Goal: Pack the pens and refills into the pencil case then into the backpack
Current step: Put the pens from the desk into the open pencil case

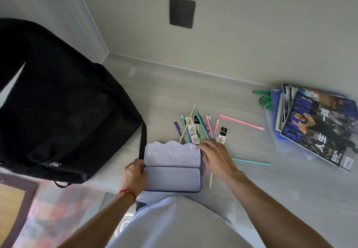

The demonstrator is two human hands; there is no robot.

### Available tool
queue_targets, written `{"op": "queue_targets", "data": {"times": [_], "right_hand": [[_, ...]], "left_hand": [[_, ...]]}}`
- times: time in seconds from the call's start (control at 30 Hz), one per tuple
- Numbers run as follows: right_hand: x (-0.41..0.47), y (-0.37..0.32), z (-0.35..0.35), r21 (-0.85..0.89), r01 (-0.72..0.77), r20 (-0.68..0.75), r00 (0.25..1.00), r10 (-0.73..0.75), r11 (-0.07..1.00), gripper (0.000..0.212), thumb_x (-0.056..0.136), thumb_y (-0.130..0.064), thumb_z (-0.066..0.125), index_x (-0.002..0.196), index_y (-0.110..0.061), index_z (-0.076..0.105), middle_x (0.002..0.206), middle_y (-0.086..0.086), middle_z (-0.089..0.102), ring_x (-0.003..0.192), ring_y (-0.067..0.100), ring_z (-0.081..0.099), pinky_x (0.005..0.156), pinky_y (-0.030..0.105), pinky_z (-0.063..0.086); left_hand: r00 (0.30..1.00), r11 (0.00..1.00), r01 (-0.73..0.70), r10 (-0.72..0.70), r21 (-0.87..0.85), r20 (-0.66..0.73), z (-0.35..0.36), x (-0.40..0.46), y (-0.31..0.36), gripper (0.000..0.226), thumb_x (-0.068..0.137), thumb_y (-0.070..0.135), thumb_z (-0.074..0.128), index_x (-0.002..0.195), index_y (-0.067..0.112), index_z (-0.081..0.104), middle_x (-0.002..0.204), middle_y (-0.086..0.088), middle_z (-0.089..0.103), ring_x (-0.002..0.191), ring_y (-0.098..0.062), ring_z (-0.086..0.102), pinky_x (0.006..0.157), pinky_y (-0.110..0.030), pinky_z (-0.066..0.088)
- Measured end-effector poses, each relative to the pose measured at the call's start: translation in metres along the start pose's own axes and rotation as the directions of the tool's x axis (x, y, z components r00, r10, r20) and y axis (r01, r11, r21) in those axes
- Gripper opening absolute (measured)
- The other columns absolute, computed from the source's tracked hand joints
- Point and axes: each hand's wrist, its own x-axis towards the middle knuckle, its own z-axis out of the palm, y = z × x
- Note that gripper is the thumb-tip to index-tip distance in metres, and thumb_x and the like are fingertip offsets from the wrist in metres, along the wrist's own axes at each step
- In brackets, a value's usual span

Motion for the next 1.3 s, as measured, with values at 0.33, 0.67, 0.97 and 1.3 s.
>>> {"op": "queue_targets", "data": {"times": [0.33, 0.67, 0.97, 1.3], "right_hand": [[0.064, -0.048, -0.013, 0.057, -0.231, -0.046, 0.971, 0.234, 0.971, 0.021, 0.094, -0.029, 0.054, 0.095, -0.014, 0.069, 0.096, 0.005, 0.073, 0.095, 0.03, 0.067, 0.08, 0.037, 0.051], [0.129, -0.085, -0.002, 0.147, -0.686, 0.167, 0.727, 0.666, 0.712, 0.052, 0.089, -0.061, 0.051, 0.103, -0.014, 0.068, 0.096, 0.006, 0.07, 0.095, 0.032, 0.068, 0.069, 0.033, 0.047], [0.123, -0.071, -0.002, 0.155, -0.7, 0.201, 0.714, 0.671, 0.698, 0.024, 0.089, -0.017, 0.055, 0.11, -0.006, 0.063, 0.11, 0.015, 0.07, 0.103, 0.036, 0.067, 0.07, 0.032, 0.045], [0.106, -0.046, -0.014, 0.078, -0.514, 0.139, 0.854, 0.501, 0.854, 0.023, 0.09, -0.014, 0.063, 0.106, 0.001, 0.066, 0.11, 0.022, 0.071, 0.108, 0.036, 0.067, 0.081, 0.037, 0.053]], "left_hand": [[0.995, 0.995, 0.095, -0.095, 0.026, 0.024, -0.031, 0.022, -0.018, 0.004, 0.075, 0.005, 0.055, 0.075, 0.008, 0.052, 0.075, -0.012, 0.061, 0.065, -0.026, 0.05, 0.052, -0.029, 0.037], [0.949, 0.996, 0.064, -0.081, 0.067, 0.305, -0.057, 0.055, -0.025, 0.004, 0.076, 0.013, 0.059, 0.077, 0.015, 0.056, 0.072, -0.011, 0.07, 0.057, -0.025, 0.07, 0.049, -0.031, 0.057], [0.92, 0.994, 0.063, -0.092, 0.088, 0.38, -0.061, 0.058, -0.021, 0.007, 0.079, 0.018, 0.056, 0.084, 0.023, 0.057, 0.054, -0.002, 0.072, 0.055, -0.015, 0.071, 0.06, -0.028, 0.058], [0.968, 0.987, 0.159, -0.154, -0.007, 0.199, -0.046, 0.027, 0.003, 0.012, 0.084, 0.016, 0.049, 0.087, 0.024, 0.058, 0.066, -0.012, 0.072, 0.054, -0.023, 0.068, 0.049, -0.025, 0.051]]}}
